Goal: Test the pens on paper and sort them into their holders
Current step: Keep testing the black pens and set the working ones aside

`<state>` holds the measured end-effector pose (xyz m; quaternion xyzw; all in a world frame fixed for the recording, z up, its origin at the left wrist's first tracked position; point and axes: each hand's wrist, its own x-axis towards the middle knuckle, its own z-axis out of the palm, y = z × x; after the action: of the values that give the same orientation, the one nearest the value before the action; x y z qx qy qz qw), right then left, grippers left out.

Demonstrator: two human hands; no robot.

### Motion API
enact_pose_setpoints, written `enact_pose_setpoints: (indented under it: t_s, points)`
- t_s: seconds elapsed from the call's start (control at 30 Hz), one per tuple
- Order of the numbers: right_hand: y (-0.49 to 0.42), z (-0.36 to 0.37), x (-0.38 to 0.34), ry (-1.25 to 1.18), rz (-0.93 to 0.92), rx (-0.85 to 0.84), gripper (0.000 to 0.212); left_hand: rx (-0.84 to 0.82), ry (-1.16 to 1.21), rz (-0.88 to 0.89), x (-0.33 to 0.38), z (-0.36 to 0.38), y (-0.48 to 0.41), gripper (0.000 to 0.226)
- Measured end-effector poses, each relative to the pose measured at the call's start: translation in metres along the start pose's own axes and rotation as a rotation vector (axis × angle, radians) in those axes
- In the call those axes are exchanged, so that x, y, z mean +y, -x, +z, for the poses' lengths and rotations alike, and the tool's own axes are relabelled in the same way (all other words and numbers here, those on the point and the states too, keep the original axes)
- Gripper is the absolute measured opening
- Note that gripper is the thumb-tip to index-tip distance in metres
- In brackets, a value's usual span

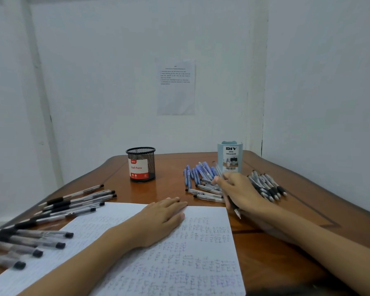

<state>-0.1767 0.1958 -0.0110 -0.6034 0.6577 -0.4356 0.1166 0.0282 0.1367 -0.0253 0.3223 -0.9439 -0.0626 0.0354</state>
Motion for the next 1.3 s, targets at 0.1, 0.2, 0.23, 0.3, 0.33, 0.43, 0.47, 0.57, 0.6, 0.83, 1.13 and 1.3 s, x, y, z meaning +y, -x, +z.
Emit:
enact_pose_setpoints:
  t_s: [0.1, 0.2, 0.23, 0.3, 0.33, 0.43, 0.47, 0.57, 0.6, 0.83, 1.13, 1.3]
  points:
    - [0.003, 0.002, -0.005, 0.035, -0.048, -0.065, 0.033, -0.003, -0.004, 0.005, 0.001, -0.001, 0.000, 0.049]
    - [0.002, 0.000, -0.006, 0.099, -0.044, -0.013, 0.031, -0.007, -0.001, 0.006, 0.002, -0.002, 0.001, 0.049]
    - [0.000, -0.004, -0.006, 0.159, -0.047, 0.035, 0.027, -0.005, 0.000, 0.008, 0.003, -0.002, 0.002, 0.049]
    - [-0.005, -0.014, -0.002, 0.315, -0.033, 0.117, 0.029, 0.010, 0.000, 0.016, 0.004, -0.003, 0.002, 0.048]
    - [-0.009, -0.019, 0.002, 0.382, -0.014, 0.137, 0.035, 0.023, 0.002, 0.021, 0.005, -0.004, 0.002, 0.048]
    - [-0.017, -0.035, 0.014, 0.510, 0.041, 0.160, 0.044, 0.074, 0.019, 0.040, 0.005, -0.004, 0.002, 0.047]
    - [-0.018, -0.038, 0.018, 0.540, 0.063, 0.170, 0.042, 0.091, 0.024, 0.048, 0.005, -0.004, 0.002, 0.046]
    - [-0.021, -0.042, 0.029, 0.635, 0.116, 0.175, 0.033, 0.137, 0.062, 0.076, 0.006, -0.004, 0.002, 0.041]
    - [-0.021, -0.041, 0.031, 0.672, 0.116, 0.164, 0.030, 0.149, 0.079, 0.083, 0.006, -0.004, 0.002, 0.039]
    - [-0.015, -0.035, 0.013, 0.745, -0.033, 0.195, 0.030, 0.281, 0.096, 0.058, 0.001, -0.019, -0.001, 0.034]
    - [-0.065, 0.053, -0.099, 0.668, -0.421, -0.083, 0.027, 0.460, 0.107, -0.186, -0.073, -0.079, 0.038, 0.029]
    - [-0.103, 0.138, -0.139, 0.671, -0.557, -0.272, 0.037, 0.446, 0.029, -0.396, -0.141, -0.084, 0.077, 0.033]
